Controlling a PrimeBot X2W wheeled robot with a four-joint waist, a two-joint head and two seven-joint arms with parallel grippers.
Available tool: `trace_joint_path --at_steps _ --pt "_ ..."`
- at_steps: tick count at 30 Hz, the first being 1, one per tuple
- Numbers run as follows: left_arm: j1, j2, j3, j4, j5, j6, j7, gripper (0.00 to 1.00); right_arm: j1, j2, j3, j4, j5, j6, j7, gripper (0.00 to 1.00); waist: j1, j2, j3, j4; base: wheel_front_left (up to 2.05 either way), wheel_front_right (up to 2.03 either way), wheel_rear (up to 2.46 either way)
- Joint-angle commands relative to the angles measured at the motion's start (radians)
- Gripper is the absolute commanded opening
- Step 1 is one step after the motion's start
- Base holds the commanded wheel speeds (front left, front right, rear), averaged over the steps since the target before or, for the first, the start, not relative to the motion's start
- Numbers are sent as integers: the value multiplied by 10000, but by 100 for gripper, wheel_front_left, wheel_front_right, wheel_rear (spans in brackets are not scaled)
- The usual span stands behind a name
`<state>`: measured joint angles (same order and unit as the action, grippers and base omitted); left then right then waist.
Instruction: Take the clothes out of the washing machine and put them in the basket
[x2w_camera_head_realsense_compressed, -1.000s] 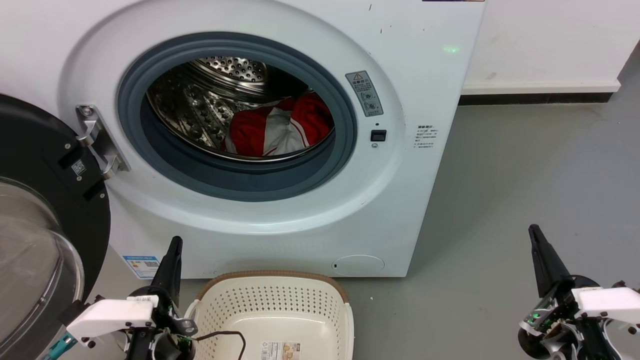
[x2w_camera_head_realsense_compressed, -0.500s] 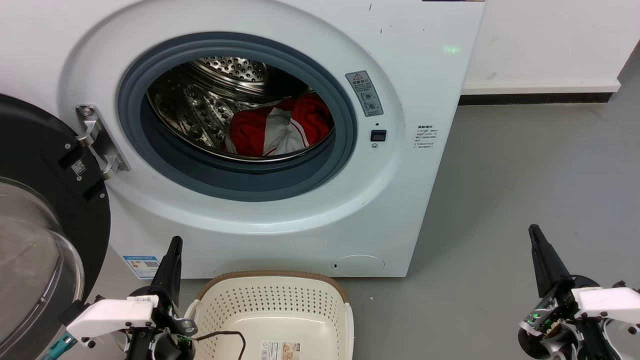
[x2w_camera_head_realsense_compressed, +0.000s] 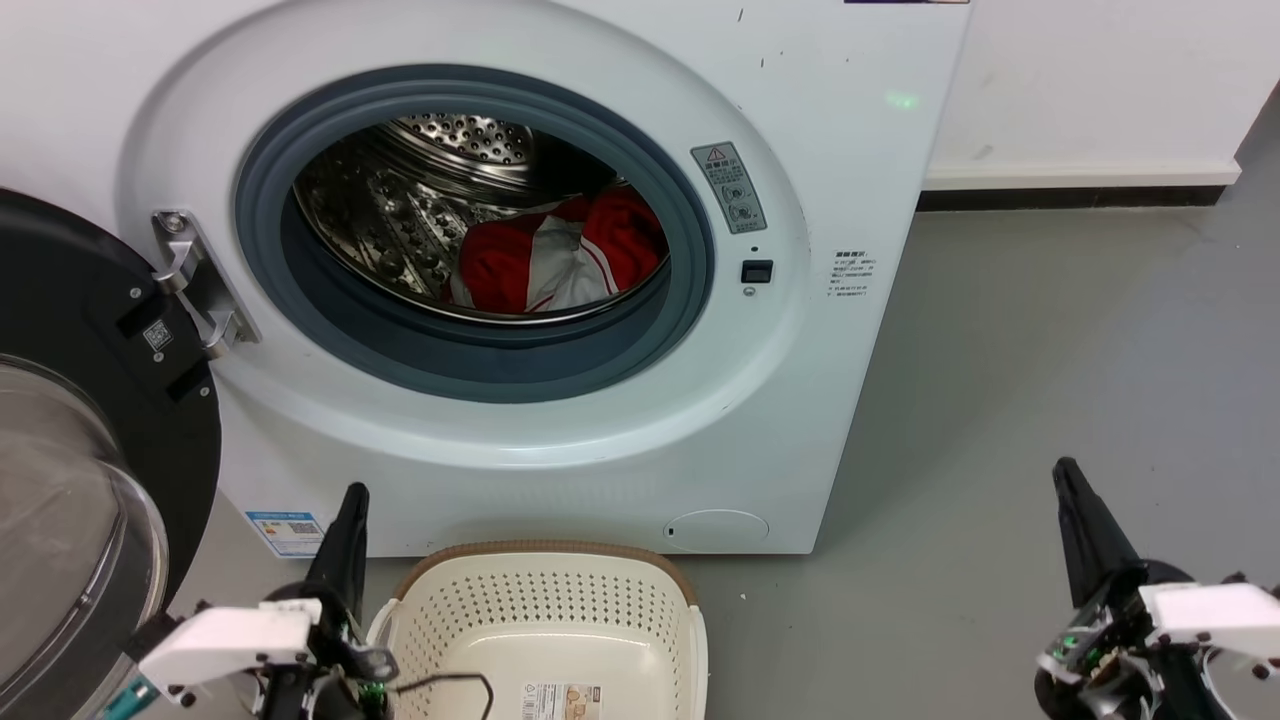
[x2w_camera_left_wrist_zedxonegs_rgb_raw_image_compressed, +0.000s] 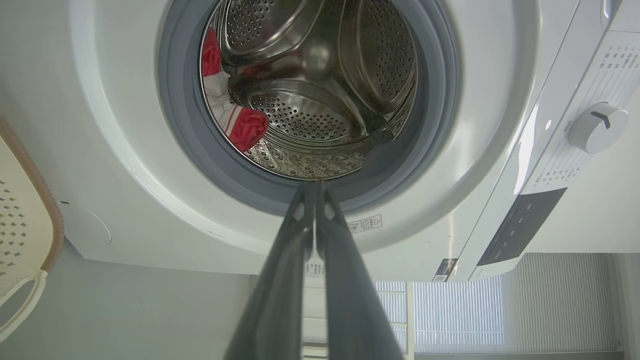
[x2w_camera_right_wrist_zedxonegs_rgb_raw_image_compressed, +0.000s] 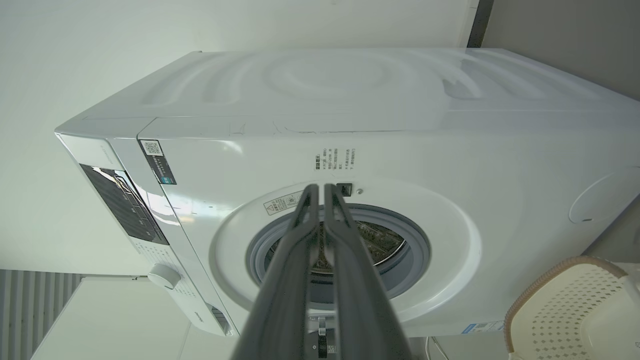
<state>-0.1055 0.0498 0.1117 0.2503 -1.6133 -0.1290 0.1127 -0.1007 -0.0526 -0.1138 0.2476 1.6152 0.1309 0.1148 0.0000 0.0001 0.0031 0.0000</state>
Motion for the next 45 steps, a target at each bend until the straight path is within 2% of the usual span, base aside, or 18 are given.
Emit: trace_joint_path --at_steps 1,9,16,21,29,34,35,45 --pt "60 -8 -18 88 2 8 -13 100 58 4 12 94 -5 -2 -9 100 0 -1 1 0 0 0 0" --pt "289 -15 -127 -20 137 9 -369 100 246 7 167 16 -276 0 -360 100 0 -1 12 -7 0 0 0" --pt "350 -12 29 -34 847 6 -703 100 312 9 145 -97 -753 0 -698 100 0 -1 14 -17 0 0 0" --pt "365 -11 272 -168 1370 3 -927 100 330 10 93 -130 -1526 0 -922 100 0 -1 16 -27 0 0 0" --pt "392 -8 718 -601 2764 25 -1259 100 338 11 2 -693 -3706 0 -1260 100 0 -1 26 -49 0 0 0" --pt "383 -6 861 -1132 3728 231 -1452 100 349 12 171 -1229 -5350 0 -1454 100 0 -1 49 -66 0 0 0" --pt "383 -6 861 -1132 3728 231 -1452 100 349 12 171 -1229 -5350 0 -1454 100 0 -1 49 -66 0 0 0" --pt "573 -3 545 -2267 5784 731 -1807 100 358 13 544 -2077 -8186 -1 -1814 100 0 -1 87 -95 0 0 0"
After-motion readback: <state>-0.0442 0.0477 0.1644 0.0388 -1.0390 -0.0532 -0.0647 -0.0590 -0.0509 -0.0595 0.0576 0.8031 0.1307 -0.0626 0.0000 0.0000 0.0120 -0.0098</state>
